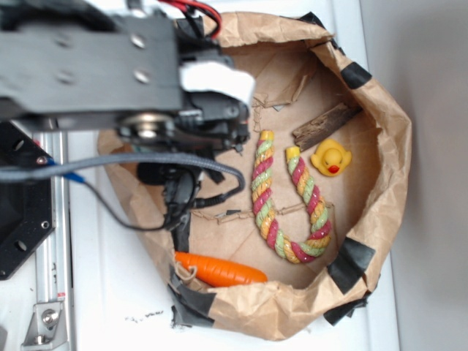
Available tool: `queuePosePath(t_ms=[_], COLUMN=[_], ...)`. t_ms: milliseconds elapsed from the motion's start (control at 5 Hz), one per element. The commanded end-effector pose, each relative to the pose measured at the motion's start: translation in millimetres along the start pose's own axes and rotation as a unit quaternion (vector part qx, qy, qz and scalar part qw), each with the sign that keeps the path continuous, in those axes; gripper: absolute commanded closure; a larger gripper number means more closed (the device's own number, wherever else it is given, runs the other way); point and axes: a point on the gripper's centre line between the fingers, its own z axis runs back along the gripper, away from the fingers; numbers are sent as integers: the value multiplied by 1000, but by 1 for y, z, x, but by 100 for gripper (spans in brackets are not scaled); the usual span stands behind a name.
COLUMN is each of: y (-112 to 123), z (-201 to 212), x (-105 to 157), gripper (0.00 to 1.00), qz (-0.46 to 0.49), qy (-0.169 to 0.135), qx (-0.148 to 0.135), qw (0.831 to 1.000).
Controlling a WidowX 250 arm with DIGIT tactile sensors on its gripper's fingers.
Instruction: Grab the blue cloth.
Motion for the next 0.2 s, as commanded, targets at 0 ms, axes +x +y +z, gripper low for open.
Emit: queuePosePath(t_ms=[0], y=[-1], z=[44], x=[15], gripper=[100], qz=[6], qy=[-22], qx=[5], qw=[1000])
